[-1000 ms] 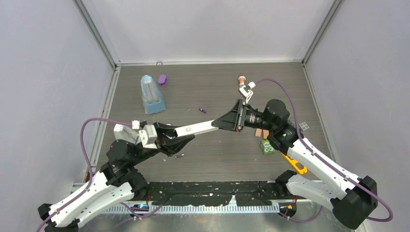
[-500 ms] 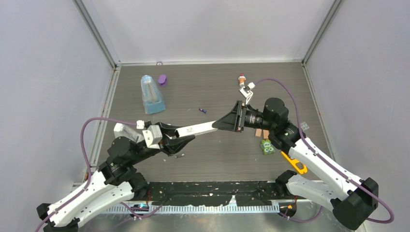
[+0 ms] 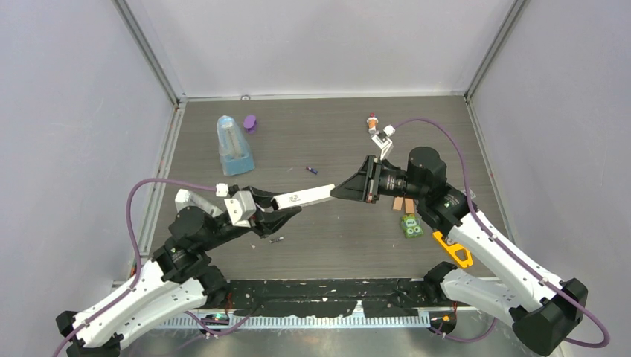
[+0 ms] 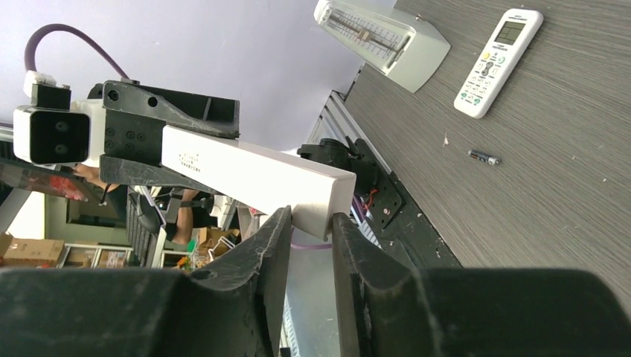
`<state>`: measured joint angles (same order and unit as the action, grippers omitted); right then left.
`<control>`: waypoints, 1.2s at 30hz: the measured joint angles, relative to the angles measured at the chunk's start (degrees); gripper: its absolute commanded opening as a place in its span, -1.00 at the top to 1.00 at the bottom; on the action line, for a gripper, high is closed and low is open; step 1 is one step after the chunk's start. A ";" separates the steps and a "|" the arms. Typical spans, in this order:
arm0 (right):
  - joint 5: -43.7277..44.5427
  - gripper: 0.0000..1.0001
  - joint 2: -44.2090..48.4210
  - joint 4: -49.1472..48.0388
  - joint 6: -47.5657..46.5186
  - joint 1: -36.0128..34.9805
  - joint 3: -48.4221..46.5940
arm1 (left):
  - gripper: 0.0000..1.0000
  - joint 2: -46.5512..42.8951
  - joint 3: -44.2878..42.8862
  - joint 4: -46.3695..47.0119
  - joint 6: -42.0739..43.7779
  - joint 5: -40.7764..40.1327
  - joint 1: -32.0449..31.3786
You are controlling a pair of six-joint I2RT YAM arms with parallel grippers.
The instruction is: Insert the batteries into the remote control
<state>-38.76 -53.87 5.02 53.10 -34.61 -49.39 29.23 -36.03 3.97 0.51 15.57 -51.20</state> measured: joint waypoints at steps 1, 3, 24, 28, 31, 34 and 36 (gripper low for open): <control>0.11 0.44 0.00 0.31 -0.04 0.11 -0.02 | 1.00 0.09 -0.04 -0.13 0.02 0.00 0.00; 0.59 0.50 0.00 1.09 -0.31 0.24 -0.15 | 1.00 0.26 -0.09 -0.50 0.07 -0.02 0.00; 7.28 0.90 0.28 3.93 -1.18 0.68 -3.10 | 1.00 1.86 -1.27 -7.50 2.80 -3.26 0.28; 8.63 0.90 2.43 1.29 -0.17 0.61 -3.15 | 1.00 2.14 -1.22 -9.09 2.95 -4.79 0.28; 9.70 0.90 4.22 0.55 -0.22 0.59 -4.42 | 1.00 1.25 -0.76 -9.51 2.95 -6.05 0.28; 11.34 0.89 5.18 0.11 -0.63 0.57 -6.45 | 1.00 0.20 0.11 -10.40 2.95 -7.23 0.28; 13.09 0.90 5.64 0.00 -0.94 0.59 -7.10 | 1.00 -0.50 0.33 -11.34 2.95 -7.78 0.28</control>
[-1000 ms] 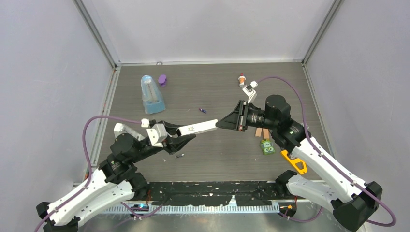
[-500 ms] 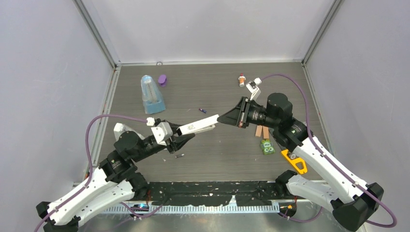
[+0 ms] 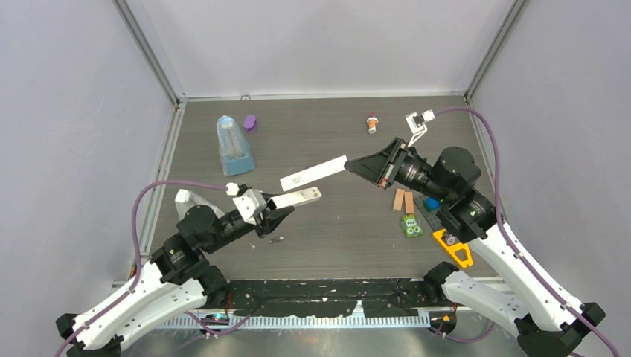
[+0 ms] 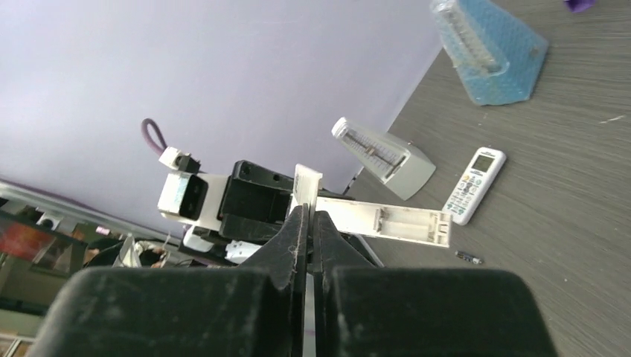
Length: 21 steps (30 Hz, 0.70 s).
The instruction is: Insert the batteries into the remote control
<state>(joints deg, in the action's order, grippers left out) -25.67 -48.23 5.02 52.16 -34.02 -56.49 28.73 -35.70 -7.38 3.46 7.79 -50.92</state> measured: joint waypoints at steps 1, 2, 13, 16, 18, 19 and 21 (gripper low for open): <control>1.22 0.90 0.26 0.15 -0.24 -0.02 -0.02 | 1.00 -0.31 0.02 -0.28 0.00 -0.28 0.00; 2.40 0.90 0.37 0.55 -0.52 -0.02 0.04 | 1.00 -0.61 0.04 -0.52 0.00 -0.48 0.00; 17.92 0.90 -1.84 2.73 -3.21 0.00 12.31 | 1.00 -2.25 0.66 -2.64 0.00 -1.75 0.00; 21.11 0.90 -5.97 0.98 -3.87 0.00 17.94 | 1.00 -2.23 0.66 -2.71 0.00 -1.77 0.00; 23.02 0.90 -9.53 -0.72 -4.11 0.00 21.86 | 1.00 -2.21 0.66 -2.78 0.00 -1.75 0.00; 23.87 0.90 -11.39 -1.40 -4.13 0.00 23.71 | 1.00 -2.16 0.66 -2.78 0.00 -1.75 0.00; 25.00 0.89 -14.43 -2.93 -4.15 0.00 26.58 | 1.00 -1.97 0.66 -2.78 0.00 -1.57 0.00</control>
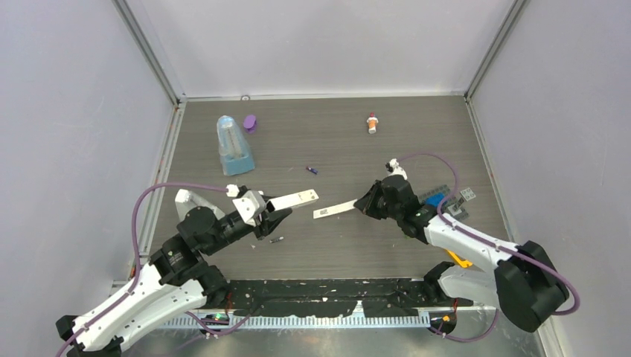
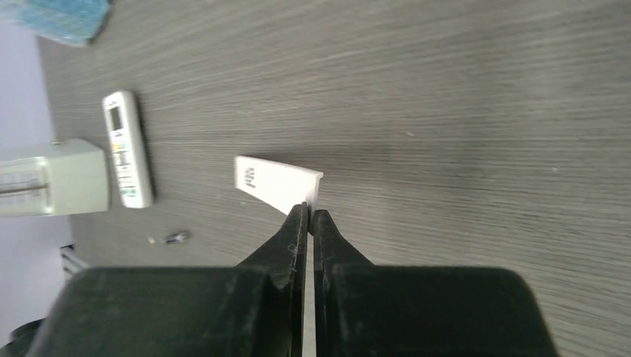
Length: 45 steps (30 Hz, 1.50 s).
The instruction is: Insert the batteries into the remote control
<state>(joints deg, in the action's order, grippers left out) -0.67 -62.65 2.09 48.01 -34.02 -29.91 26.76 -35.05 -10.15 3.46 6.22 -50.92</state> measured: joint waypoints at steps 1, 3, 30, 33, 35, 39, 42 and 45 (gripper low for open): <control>0.46 0.90 -1.31 -0.85 0.11 0.00 1.27 | 1.00 0.15 -0.02 -0.02 0.00 0.13 0.00; 1.38 0.88 -2.75 -2.47 0.17 0.00 2.99 | 1.00 0.44 -0.02 -0.02 0.02 0.48 0.00; -29.79 -0.99 13.20 -5.16 -20.81 -3.04 -2.91 | 1.00 3.61 -1.99 -4.46 3.54 24.79 0.00; -34.86 -0.99 15.76 -5.40 -25.05 -7.54 -5.51 | 1.00 4.72 -2.73 -4.70 3.58 28.74 0.00; -36.70 -0.99 16.70 -4.98 -28.59 -11.56 -7.67 | 1.00 5.40 -3.17 -4.79 3.56 30.45 0.00; -36.94 -0.99 16.22 -2.14 -34.71 -18.29 -11.41 | 1.00 6.51 -3.72 -4.85 3.34 32.63 0.00; -35.12 -0.99 14.16 1.22 -39.15 -22.64 -13.44 | 1.00 6.88 -4.24 -5.11 3.08 33.27 0.00; -31.89 -0.97 11.54 4.55 -42.38 -25.66 -14.45 | 1.00 6.88 -4.37 -5.18 2.99 33.59 0.00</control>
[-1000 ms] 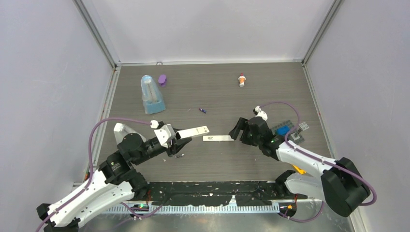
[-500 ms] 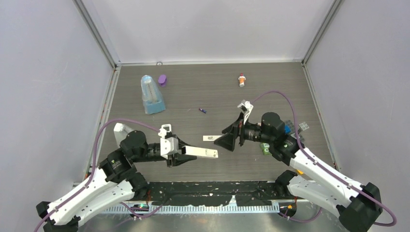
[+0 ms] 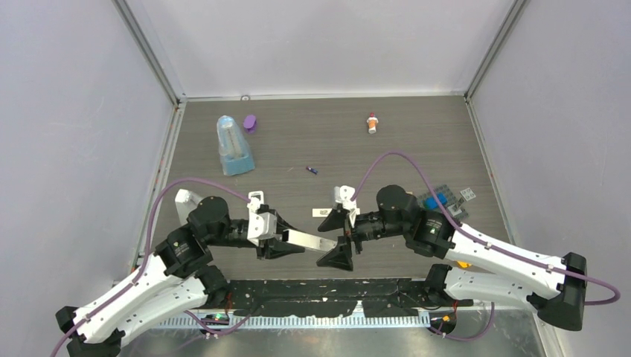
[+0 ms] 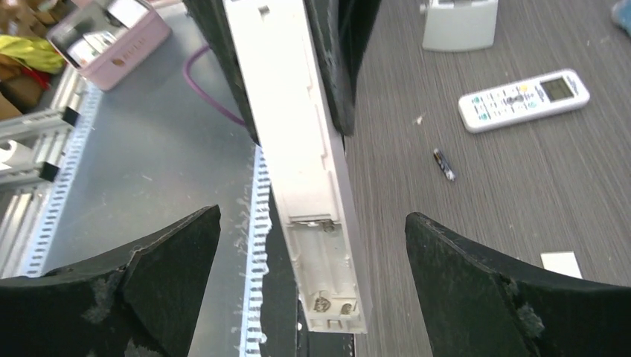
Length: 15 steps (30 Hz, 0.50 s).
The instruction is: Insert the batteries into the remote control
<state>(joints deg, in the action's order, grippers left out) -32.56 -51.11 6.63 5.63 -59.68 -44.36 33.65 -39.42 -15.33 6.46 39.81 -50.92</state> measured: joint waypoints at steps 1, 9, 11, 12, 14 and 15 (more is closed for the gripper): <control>1.11 -0.96 -0.74 1.03 -1.01 -0.72 -0.13 | 1.00 -0.02 0.00 -0.04 0.00 0.13 0.00; 6.75 -0.34 -4.52 5.84 -5.81 -3.17 -1.29 | 1.00 -0.02 -0.11 -0.50 -0.02 0.26 0.00; 7.69 -0.14 -4.81 5.92 -6.34 -3.43 -1.40 | 1.00 -0.04 -0.11 -0.70 -0.02 -0.22 0.00; 7.96 -0.09 -4.81 5.97 -6.58 -3.54 -1.40 | 0.99 -0.04 -0.11 -0.81 -0.04 -0.46 0.00; 8.50 0.03 -4.79 5.90 -6.84 -3.61 -1.40 | 0.93 -0.15 -0.11 -0.85 -0.02 -1.46 0.02; 8.81 0.10 -4.79 5.88 -6.99 -3.61 -1.40 | 0.87 -0.17 -0.11 -0.87 -0.04 -1.88 0.02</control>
<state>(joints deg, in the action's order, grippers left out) -23.75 -55.90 12.51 -1.37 -63.29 -45.76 33.47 -39.53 -16.21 6.42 37.93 -50.89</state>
